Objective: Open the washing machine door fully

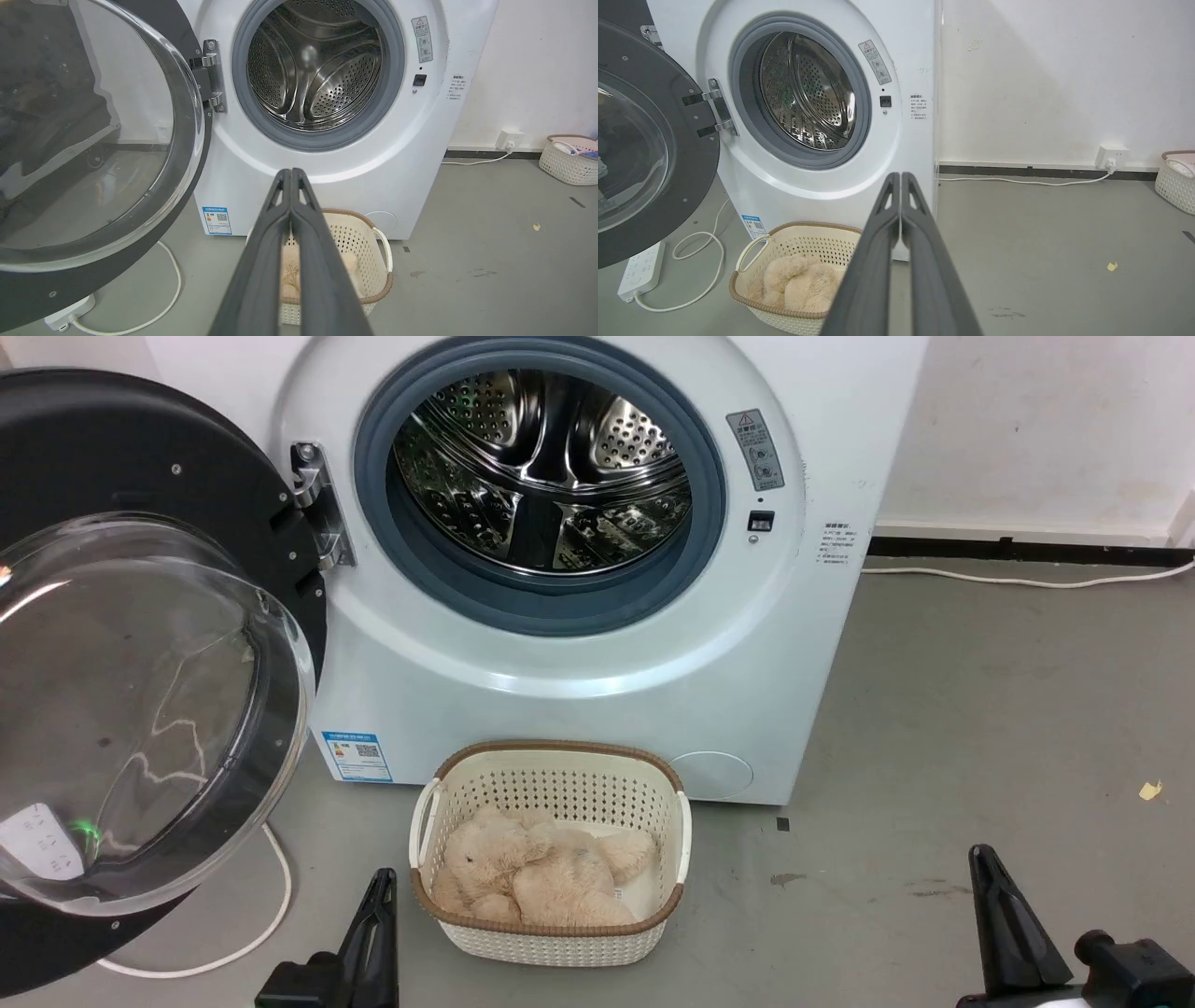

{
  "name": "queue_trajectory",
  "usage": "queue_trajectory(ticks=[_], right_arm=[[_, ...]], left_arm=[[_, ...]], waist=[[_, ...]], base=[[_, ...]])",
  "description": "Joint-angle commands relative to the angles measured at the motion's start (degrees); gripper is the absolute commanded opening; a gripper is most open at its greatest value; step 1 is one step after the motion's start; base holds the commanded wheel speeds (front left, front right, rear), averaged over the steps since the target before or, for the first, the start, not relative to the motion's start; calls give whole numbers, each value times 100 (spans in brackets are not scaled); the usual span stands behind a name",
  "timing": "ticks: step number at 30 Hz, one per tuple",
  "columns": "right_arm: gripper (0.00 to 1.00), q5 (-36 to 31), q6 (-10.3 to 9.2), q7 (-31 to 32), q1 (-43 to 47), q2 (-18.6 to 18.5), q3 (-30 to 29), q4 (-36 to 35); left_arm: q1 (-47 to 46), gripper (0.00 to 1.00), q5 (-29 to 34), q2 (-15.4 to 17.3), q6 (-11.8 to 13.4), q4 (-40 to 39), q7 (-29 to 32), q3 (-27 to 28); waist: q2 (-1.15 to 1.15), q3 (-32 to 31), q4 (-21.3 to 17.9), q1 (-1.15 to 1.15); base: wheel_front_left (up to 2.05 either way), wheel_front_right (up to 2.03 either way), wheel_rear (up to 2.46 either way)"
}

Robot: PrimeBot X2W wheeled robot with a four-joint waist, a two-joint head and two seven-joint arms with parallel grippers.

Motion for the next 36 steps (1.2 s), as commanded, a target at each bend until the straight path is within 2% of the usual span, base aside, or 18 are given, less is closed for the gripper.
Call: queue_trajectory(ticks=[1, 36], right_arm=[[0, -18, 0, 33, -17, 1, 6, -6], [0, -214, 1, 433, -199, 7, 68, -69]], left_arm=[[-15, 0, 35, -21, -26, -6, 35, 29], [-174, 0, 411, -273, -324, -68, 432, 423]], waist=[[0, 5, -1, 0], [0, 73, -15, 0]], base=[[0, 0, 0], [0, 0, 0]])
